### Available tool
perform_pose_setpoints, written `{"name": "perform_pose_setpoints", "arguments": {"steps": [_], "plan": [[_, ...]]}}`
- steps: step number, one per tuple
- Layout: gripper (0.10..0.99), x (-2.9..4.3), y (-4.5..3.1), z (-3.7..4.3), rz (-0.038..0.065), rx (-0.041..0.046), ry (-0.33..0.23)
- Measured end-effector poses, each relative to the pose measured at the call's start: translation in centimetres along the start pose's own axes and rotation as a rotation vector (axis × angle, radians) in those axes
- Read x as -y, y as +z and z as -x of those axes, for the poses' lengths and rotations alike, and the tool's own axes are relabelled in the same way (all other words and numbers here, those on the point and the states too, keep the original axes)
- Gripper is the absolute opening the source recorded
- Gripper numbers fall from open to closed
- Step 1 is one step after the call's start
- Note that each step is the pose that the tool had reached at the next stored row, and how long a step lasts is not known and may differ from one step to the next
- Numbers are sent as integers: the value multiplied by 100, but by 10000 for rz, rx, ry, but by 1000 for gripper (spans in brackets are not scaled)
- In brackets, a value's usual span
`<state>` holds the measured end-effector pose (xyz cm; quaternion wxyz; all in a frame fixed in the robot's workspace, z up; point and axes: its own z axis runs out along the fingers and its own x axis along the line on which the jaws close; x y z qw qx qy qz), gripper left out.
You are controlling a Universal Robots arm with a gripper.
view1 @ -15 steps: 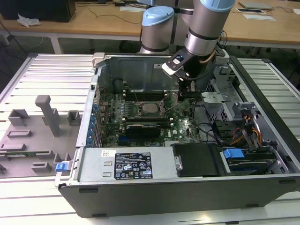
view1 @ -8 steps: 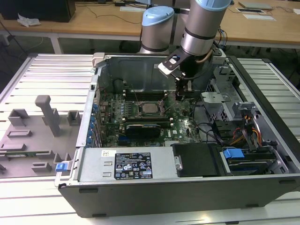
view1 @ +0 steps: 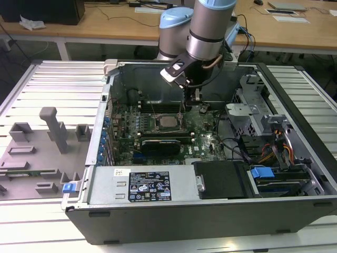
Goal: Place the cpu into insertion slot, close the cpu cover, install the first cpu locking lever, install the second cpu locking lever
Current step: 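Close the cpu cover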
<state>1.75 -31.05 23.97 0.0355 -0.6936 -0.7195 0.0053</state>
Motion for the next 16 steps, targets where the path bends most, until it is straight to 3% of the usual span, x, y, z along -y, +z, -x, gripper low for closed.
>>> {"name": "perform_pose_setpoints", "arguments": {"steps": [8,13,14,16], "plan": [[106,80,11,-5,17,-1,-1],[106,208,53,-7,91,27,-13],[106,260,67,-9,139,55,-17],[106,291,74,-9,214,82,-21]]}}
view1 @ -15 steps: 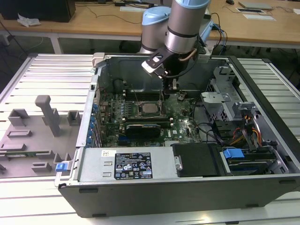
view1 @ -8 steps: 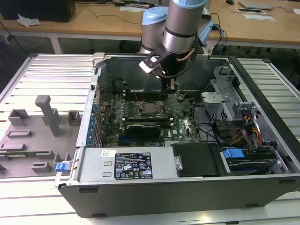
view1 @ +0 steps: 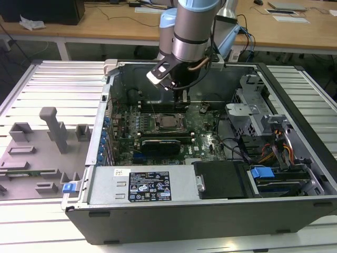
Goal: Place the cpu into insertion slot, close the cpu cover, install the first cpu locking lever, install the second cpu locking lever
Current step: 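Close the cpu cover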
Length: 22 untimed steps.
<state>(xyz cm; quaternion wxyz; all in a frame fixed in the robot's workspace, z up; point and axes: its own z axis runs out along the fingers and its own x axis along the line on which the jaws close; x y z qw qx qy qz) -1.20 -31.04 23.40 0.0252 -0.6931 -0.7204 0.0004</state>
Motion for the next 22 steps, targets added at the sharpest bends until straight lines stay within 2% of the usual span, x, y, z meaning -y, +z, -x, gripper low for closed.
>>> {"name": "perform_pose_setpoints", "arguments": {"steps": [4,5,7,9,10,11,14,15,16,22], "plan": [[106,8,2,0,20,6,0],[106,16,4,-1,53,19,-1],[106,30,7,-1,97,168,14],[106,37,10,-1,93,429,38],[106,41,11,-2,95,521,49],[106,52,16,-1,186,606,60],[106,92,27,-3,575,621,60],[106,111,34,-3,668,622,58],[106,134,48,-3,717,622,60],[106,231,89,-1,715,626,63]]}}
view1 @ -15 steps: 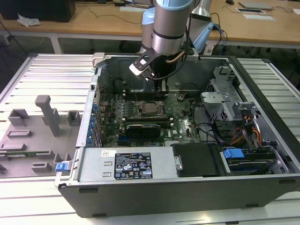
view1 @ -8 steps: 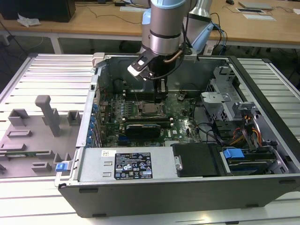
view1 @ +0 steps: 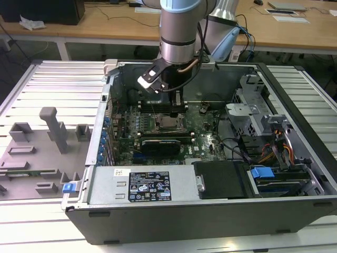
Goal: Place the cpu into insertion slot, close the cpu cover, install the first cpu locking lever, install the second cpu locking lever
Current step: 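Close the cpu cover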
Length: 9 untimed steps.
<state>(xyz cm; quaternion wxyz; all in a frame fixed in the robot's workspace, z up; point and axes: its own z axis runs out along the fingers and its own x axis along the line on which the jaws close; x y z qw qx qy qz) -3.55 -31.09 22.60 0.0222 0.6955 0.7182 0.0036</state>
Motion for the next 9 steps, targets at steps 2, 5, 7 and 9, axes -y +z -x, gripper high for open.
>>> {"name": "perform_pose_setpoints", "arguments": {"steps": [2,5,7,9], "plan": [[106,40,5,-2,0,0,10],[106,87,8,-4,0,0,28],[106,88,8,-4,0,0,27],[106,89,8,-3,-2,4,9]]}}
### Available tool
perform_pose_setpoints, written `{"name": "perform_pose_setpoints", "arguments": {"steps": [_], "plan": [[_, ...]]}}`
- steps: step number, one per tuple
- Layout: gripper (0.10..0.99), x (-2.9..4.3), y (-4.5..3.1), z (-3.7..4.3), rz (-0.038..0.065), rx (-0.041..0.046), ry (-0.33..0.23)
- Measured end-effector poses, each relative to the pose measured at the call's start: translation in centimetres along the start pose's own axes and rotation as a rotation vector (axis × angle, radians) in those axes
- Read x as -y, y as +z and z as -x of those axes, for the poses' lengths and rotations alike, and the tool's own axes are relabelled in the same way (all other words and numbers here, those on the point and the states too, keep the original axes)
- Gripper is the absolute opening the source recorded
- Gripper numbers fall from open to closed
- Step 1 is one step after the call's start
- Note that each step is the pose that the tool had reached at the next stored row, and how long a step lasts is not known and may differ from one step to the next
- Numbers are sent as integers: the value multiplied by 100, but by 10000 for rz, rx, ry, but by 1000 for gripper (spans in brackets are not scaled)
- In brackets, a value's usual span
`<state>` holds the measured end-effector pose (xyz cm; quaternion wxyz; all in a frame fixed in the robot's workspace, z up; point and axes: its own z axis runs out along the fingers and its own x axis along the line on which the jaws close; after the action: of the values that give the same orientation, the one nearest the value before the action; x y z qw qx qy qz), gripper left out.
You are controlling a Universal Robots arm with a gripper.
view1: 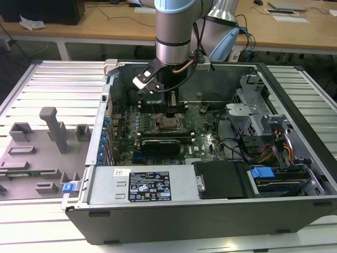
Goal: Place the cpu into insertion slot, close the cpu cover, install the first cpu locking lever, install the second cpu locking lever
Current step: 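Close the cpu cover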
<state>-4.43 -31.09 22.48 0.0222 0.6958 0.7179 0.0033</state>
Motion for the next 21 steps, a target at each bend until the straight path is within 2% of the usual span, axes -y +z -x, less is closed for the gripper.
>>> {"name": "perform_pose_setpoints", "arguments": {"steps": [1,4,9,12,14,21], "plan": [[106,0,0,0,-10,12,-80],[106,0,1,-1,-16,-17,-1138],[106,0,1,0,11,-63,-2533],[106,0,2,0,22,-80,-3072],[106,0,2,0,34,-99,-3644],[106,0,4,0,71,-148,-5141]]}}
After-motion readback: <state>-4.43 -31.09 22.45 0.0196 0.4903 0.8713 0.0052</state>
